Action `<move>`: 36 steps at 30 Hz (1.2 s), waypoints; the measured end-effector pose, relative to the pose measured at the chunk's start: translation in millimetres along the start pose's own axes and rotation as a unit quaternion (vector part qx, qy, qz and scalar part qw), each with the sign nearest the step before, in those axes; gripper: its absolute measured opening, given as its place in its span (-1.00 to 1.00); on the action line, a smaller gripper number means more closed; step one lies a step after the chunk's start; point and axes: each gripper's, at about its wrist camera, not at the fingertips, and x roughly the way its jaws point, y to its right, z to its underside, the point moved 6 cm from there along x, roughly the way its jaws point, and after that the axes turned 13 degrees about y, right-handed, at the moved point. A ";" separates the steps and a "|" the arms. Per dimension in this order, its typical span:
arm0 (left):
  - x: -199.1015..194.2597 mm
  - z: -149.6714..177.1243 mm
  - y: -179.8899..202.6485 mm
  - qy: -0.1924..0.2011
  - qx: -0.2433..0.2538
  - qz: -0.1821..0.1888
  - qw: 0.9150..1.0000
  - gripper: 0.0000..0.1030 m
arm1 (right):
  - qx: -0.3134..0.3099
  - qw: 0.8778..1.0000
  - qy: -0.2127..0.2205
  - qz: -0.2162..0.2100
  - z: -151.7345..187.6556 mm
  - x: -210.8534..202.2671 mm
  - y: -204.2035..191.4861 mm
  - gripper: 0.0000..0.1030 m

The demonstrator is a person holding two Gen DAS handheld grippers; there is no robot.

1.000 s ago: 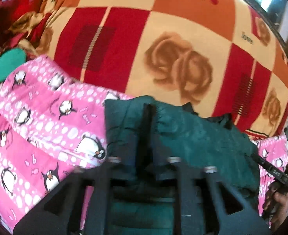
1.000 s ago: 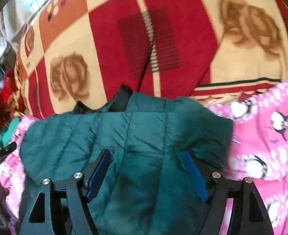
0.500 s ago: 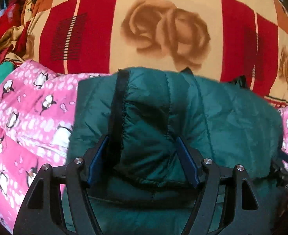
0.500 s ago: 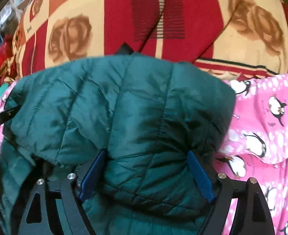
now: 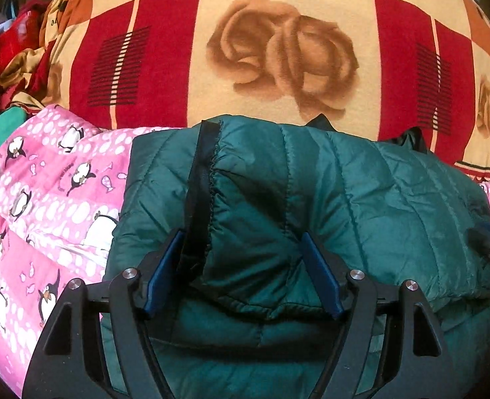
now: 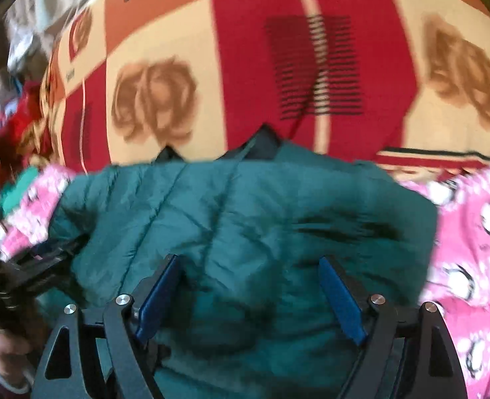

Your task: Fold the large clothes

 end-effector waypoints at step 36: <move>-40.0 -2.1 -12.0 0.020 0.013 -0.021 0.999 0.58 | -0.032 0.996 -0.002 0.080 21.6 -2.2 18.1 0.76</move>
